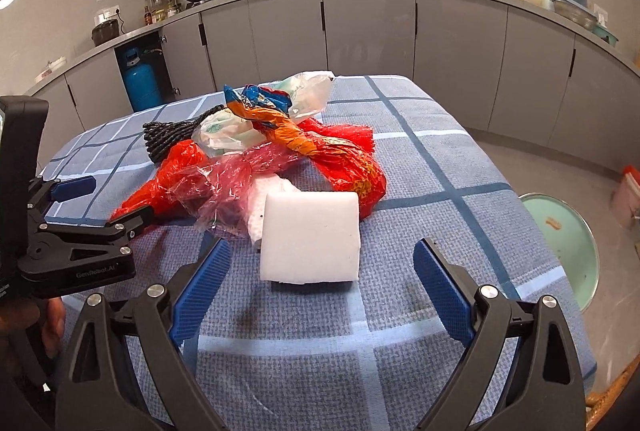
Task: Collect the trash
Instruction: 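Grasp the white foam block with the right gripper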
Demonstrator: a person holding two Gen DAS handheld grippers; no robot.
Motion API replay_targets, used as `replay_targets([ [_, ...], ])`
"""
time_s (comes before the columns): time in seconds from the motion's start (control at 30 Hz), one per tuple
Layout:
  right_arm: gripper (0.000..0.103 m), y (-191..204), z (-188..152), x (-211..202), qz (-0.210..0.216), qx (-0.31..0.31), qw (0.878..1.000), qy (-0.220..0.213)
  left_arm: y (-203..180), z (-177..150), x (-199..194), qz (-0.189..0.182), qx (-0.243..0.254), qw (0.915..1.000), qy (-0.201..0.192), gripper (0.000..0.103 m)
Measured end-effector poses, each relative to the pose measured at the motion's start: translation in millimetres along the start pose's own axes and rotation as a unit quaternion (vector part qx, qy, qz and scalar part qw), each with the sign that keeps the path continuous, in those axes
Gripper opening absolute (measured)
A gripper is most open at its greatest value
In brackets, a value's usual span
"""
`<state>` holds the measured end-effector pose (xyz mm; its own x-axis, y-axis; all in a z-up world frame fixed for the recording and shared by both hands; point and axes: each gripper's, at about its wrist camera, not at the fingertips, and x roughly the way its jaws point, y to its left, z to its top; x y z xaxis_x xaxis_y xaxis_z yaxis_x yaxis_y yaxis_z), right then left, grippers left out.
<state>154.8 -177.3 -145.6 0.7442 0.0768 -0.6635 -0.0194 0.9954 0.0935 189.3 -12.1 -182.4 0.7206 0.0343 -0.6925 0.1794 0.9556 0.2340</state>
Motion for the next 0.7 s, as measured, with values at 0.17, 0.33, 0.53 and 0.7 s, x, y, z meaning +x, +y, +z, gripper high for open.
replay_targets([
  [0.17,0.092,2,1,7,-0.005,-0.005,1.0,0.006,1,-1,12,0.003,-0.002,1.0,0.006,0.092],
  [0.33,0.091,2,1,14,-0.008,-0.005,1.0,0.014,7,-2,17,-0.012,-0.015,0.9997,0.016,0.091],
  [0.53,0.072,5,-1,20,0.002,-0.015,0.999,0.032,6,-4,15,-0.022,-0.013,0.9996,0.013,0.078],
  [0.7,0.055,9,-4,20,0.003,-0.02,0.999,0.037,5,-9,17,-0.048,-0.013,0.9984,0.029,0.032],
])
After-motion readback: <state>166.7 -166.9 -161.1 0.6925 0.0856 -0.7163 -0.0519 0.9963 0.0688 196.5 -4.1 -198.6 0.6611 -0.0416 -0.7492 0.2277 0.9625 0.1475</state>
